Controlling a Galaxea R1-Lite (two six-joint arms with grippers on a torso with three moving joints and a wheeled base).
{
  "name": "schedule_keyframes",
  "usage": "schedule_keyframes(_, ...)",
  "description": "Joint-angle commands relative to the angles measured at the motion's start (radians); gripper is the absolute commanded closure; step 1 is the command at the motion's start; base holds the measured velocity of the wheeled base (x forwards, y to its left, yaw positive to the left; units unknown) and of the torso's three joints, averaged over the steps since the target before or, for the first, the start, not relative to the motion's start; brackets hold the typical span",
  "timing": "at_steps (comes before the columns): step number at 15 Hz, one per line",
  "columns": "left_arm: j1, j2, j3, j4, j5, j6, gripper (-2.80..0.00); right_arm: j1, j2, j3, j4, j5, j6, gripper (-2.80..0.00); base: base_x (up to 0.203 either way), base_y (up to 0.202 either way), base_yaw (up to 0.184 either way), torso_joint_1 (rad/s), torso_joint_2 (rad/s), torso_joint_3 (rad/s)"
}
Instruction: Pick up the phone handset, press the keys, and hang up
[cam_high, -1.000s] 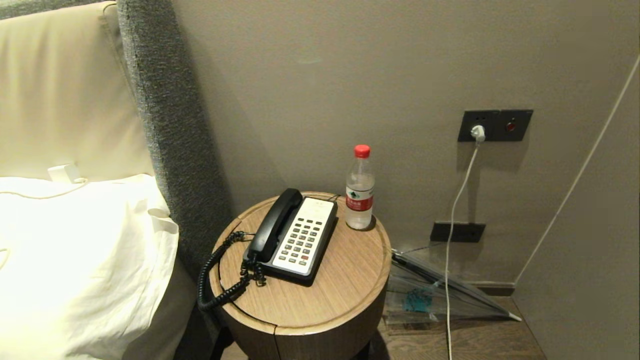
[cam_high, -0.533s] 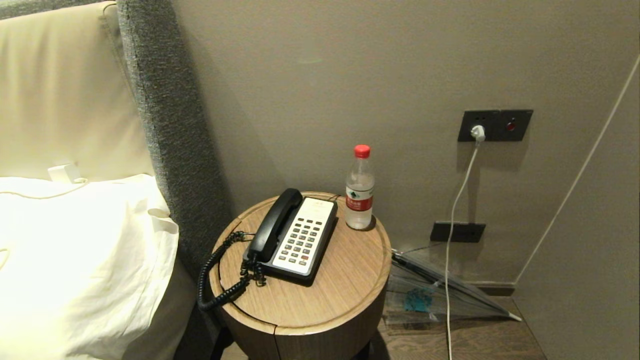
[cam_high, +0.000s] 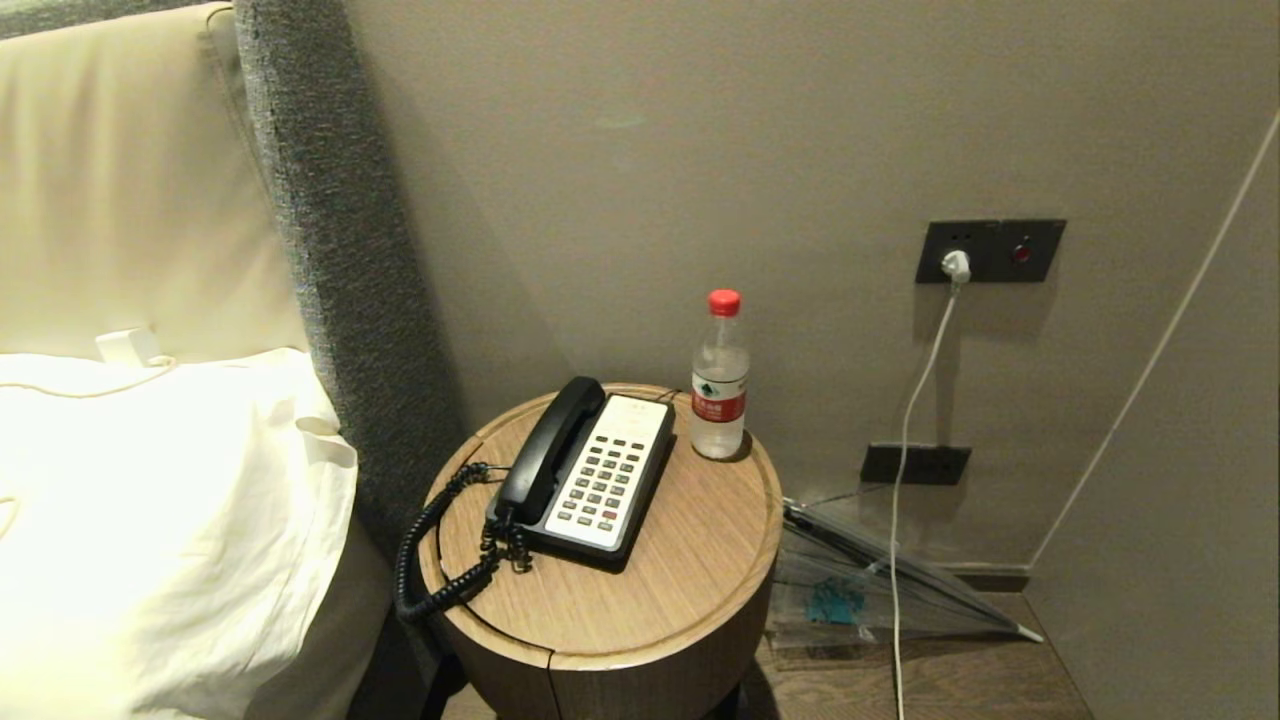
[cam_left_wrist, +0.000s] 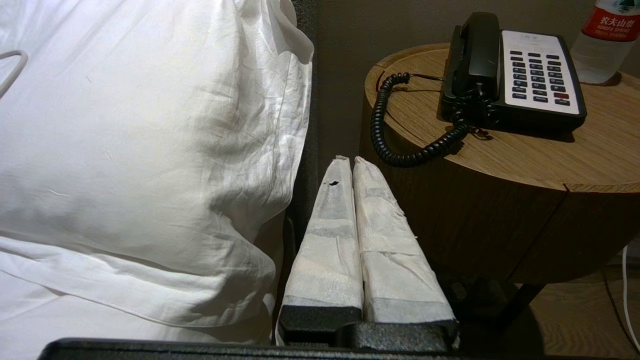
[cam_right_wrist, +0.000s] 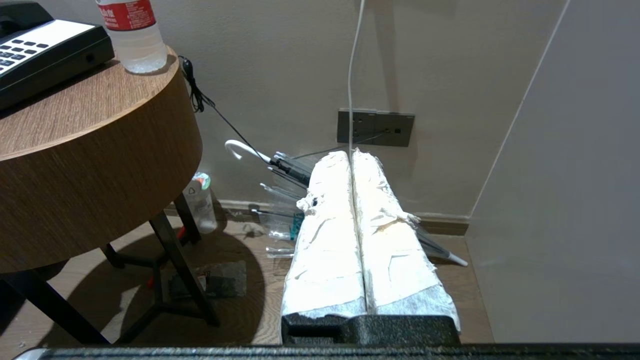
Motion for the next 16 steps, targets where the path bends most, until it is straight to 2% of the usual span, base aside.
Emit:
schedule_keyframes(1,0.0,0.0,0.0,0.0,0.0,-0.001,0.0,0.0,0.002,0.002,-0.001,0.0,0.0,0.0,0.0,0.0,0.0,0.0,0.0,0.0)
schedule_keyframes(16,0.0,0.0,0.0,0.0,0.0,0.001,0.0,0.0,0.002,0.002,-0.001,0.0,0.001,0.0,0.0,0.0,0.0,0.0,0.0,0.0)
